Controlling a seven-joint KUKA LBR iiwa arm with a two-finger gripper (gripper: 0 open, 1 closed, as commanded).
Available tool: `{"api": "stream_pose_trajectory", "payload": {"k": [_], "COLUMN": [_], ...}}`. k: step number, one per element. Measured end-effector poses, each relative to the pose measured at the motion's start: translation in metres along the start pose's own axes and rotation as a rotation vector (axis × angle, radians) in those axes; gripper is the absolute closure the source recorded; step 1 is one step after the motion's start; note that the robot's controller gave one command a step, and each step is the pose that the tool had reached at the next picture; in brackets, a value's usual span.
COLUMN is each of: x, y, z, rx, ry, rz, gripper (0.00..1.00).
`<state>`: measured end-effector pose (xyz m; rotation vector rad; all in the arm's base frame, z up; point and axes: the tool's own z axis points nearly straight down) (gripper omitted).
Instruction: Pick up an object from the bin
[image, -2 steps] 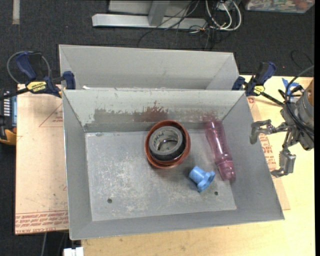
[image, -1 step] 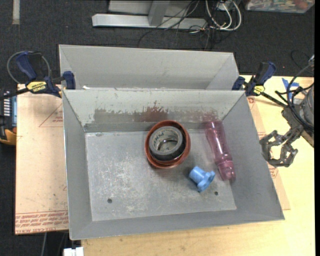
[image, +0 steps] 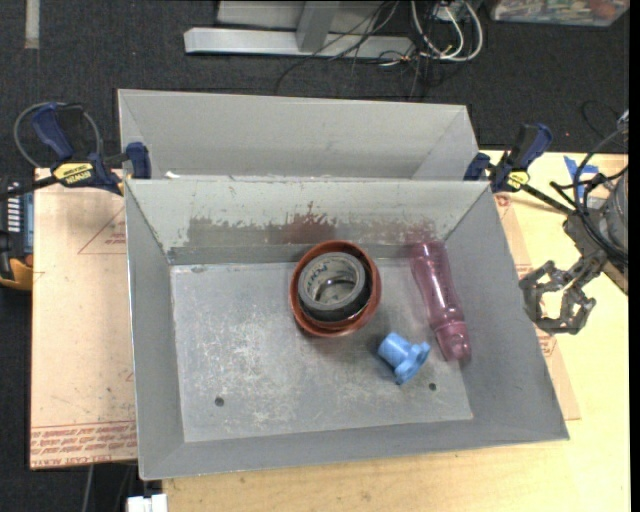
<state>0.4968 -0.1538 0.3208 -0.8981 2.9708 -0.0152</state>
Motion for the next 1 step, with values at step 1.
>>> {"api": "stream_pose_trajectory", "payload": {"k": [1], "x": [0.0063], "y": [0.0055], "z": [0.0416], "rx": [-0.002], "ry": [0.0], "rz": [-0.26], "gripper": [1.0]}}
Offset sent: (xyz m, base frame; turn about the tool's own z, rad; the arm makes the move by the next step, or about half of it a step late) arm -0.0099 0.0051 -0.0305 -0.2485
